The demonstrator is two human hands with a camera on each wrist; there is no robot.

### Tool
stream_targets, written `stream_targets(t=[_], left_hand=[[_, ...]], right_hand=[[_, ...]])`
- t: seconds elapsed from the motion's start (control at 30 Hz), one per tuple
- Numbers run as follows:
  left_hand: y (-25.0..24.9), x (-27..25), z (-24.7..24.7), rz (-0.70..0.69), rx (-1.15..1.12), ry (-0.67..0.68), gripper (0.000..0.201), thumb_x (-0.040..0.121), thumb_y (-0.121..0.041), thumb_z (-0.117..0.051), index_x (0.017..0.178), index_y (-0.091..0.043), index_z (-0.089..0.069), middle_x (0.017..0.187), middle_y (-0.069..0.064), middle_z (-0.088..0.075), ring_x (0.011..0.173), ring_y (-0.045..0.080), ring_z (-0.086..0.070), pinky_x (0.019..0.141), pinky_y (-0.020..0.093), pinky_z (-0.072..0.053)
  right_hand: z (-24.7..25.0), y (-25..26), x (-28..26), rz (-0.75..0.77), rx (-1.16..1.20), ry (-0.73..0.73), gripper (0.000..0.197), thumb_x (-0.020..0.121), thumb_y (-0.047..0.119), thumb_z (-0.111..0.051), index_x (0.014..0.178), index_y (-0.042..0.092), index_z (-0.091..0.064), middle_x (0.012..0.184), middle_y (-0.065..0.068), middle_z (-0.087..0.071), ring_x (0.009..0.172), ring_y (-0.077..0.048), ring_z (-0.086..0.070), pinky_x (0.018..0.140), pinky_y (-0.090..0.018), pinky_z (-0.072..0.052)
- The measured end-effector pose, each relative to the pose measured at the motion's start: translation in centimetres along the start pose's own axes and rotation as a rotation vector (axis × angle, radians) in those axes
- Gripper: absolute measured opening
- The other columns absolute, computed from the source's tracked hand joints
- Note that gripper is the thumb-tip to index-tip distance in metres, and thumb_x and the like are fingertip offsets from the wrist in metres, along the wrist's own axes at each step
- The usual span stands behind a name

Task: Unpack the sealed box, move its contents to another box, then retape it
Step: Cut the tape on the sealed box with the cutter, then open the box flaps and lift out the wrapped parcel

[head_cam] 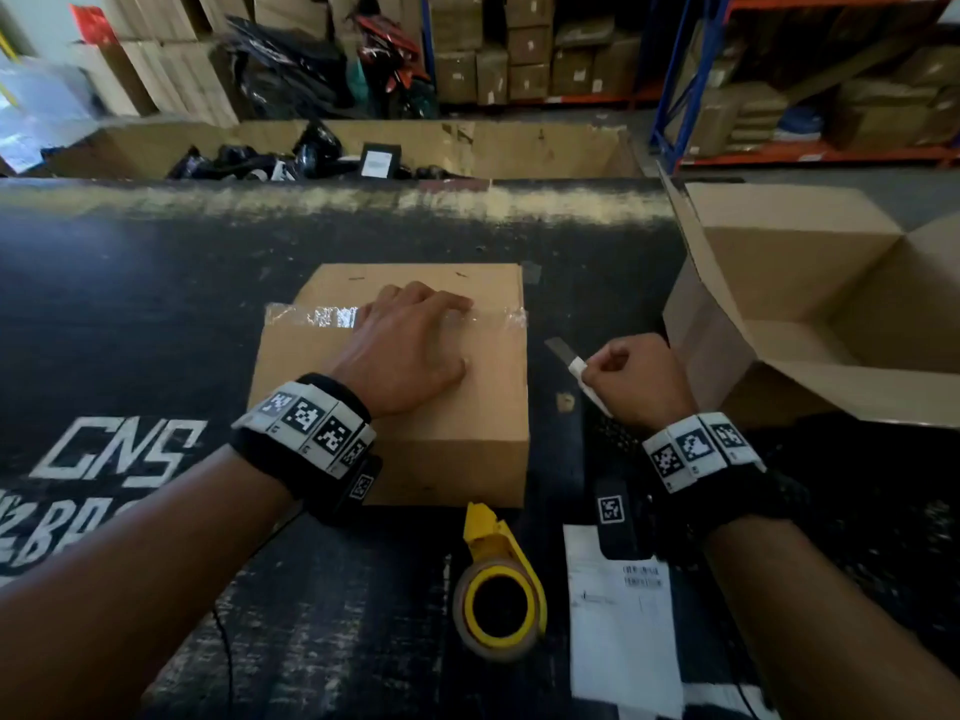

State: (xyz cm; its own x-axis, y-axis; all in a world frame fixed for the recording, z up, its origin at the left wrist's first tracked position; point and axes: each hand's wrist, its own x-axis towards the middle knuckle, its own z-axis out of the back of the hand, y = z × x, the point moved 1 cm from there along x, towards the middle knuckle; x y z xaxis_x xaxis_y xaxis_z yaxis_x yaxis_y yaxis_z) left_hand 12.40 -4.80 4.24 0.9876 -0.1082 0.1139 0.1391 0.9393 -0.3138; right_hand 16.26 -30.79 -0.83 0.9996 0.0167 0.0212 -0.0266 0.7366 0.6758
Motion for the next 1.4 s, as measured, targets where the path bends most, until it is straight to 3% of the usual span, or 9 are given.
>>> stream_targets(t=[0.17, 0.27, 0.37, 0.57, 0.77, 0.93, 1.03, 1.13, 1.4], left_hand=[[0.0, -1.2, -1.4, 0.002, -0.044, 0.02, 0.064, 0.086, -0.046, -0.069, 0.145, -0.036, -0.046, 0.149, 0.0, -0.043, 0.138, 0.025, -0.036, 0.115, 0.05, -0.025], [0.2, -1.2, -1.7, 0.003, -0.075, 0.015, 0.069, 0.079, -0.054, -0.061, 0.144, -0.034, -0.048, 0.147, 0.0, -0.045, 0.137, 0.025, -0.038, 0.116, 0.052, -0.029], [1.0, -1.0, -2.1, -0.026, -0.07, 0.035, 0.063, 0.087, -0.052, -0.064, 0.144, -0.032, -0.048, 0.149, -0.001, -0.046, 0.139, 0.024, -0.039, 0.115, 0.049, -0.029], [2.6, -1.8, -2.5, -0.027, -0.022, 0.11, 0.07, 0.087, -0.066, -0.049, 0.148, -0.031, -0.046, 0.156, 0.001, -0.041, 0.143, 0.024, -0.039, 0.119, 0.049, -0.028], [5.3, -4.6, -1.7, 0.068, -0.008, 0.072, 0.08, 0.083, -0.073, -0.045, 0.15, -0.029, -0.045, 0.158, 0.002, -0.038, 0.145, 0.026, -0.037, 0.12, 0.054, -0.028], [8.5, -6.8, -1.0, 0.057, 0.007, 0.041, 0.067, 0.092, -0.067, -0.052, 0.15, -0.035, -0.043, 0.16, 0.0, -0.035, 0.147, 0.028, -0.034, 0.121, 0.055, -0.026], [9.7, -8.2, -0.9, 0.049, 0.021, 0.019, 0.064, 0.095, -0.066, -0.05, 0.151, -0.037, -0.041, 0.162, -0.002, -0.033, 0.149, 0.026, -0.03, 0.123, 0.053, -0.021], [11.2, -9.8, -1.2, 0.021, 0.031, -0.003, 0.07, 0.091, -0.074, -0.039, 0.151, -0.039, -0.04, 0.162, -0.002, -0.032, 0.149, 0.024, -0.028, 0.123, 0.057, -0.018], [13.1, -11.7, -2.5, -0.045, -0.004, -0.038, 0.067, 0.099, -0.067, -0.035, 0.159, -0.039, -0.025, 0.169, -0.001, -0.016, 0.157, 0.022, -0.01, 0.126, 0.052, -0.016]], right_hand=[[-4.3, -3.7, -3.2, -0.205, 0.028, 0.11, 0.006, 0.075, 0.028, -0.076, 0.07, 0.024, -0.076, 0.085, 0.003, -0.075, 0.086, -0.019, -0.07, 0.076, -0.028, -0.057], [-4.4, -4.6, -5.8, -0.207, 0.058, 0.12, 0.011, 0.077, 0.026, -0.078, 0.067, 0.024, -0.073, 0.082, 0.005, -0.074, 0.088, -0.017, -0.069, 0.081, -0.027, -0.054], [-2.8, -5.0, -8.3, -0.166, 0.085, 0.107, 0.022, 0.077, 0.023, -0.082, 0.061, 0.028, -0.068, 0.072, 0.013, -0.071, 0.082, -0.013, -0.069, 0.086, -0.033, -0.057], [-2.8, -2.9, -12.0, -0.038, 0.172, 0.189, 0.012, 0.074, 0.024, -0.086, 0.071, 0.023, -0.075, 0.066, 0.008, -0.072, 0.069, -0.002, -0.068, 0.078, -0.032, -0.059], [-6.0, -0.4, -14.4, -0.004, 0.118, 0.281, 0.019, 0.073, 0.03, -0.085, 0.062, 0.028, -0.07, 0.062, 0.01, -0.069, 0.075, -0.014, -0.071, 0.08, -0.036, -0.06], [-10.5, 1.2, -17.4, -0.022, 0.075, 0.356, 0.016, 0.071, 0.04, -0.078, 0.061, 0.033, -0.066, 0.082, 0.003, -0.072, 0.092, -0.023, -0.067, 0.083, -0.038, -0.057], [-13.7, 4.1, -18.9, 0.06, -0.08, 0.357, 0.013, 0.076, 0.034, -0.076, 0.068, 0.024, -0.073, 0.075, 0.002, -0.071, 0.079, -0.019, -0.066, 0.069, -0.03, -0.054], [-17.7, 6.3, -19.6, 0.101, -0.189, 0.389, 0.029, 0.08, 0.029, -0.072, 0.059, 0.015, -0.058, 0.062, -0.004, -0.058, 0.067, -0.027, -0.063, 0.055, -0.03, -0.043], [-22.8, 8.8, -20.4, 0.024, -0.307, 0.446, 0.021, 0.092, 0.026, -0.065, 0.108, 0.012, -0.065, 0.116, -0.012, -0.064, 0.107, -0.034, -0.063, 0.084, -0.039, -0.053]])
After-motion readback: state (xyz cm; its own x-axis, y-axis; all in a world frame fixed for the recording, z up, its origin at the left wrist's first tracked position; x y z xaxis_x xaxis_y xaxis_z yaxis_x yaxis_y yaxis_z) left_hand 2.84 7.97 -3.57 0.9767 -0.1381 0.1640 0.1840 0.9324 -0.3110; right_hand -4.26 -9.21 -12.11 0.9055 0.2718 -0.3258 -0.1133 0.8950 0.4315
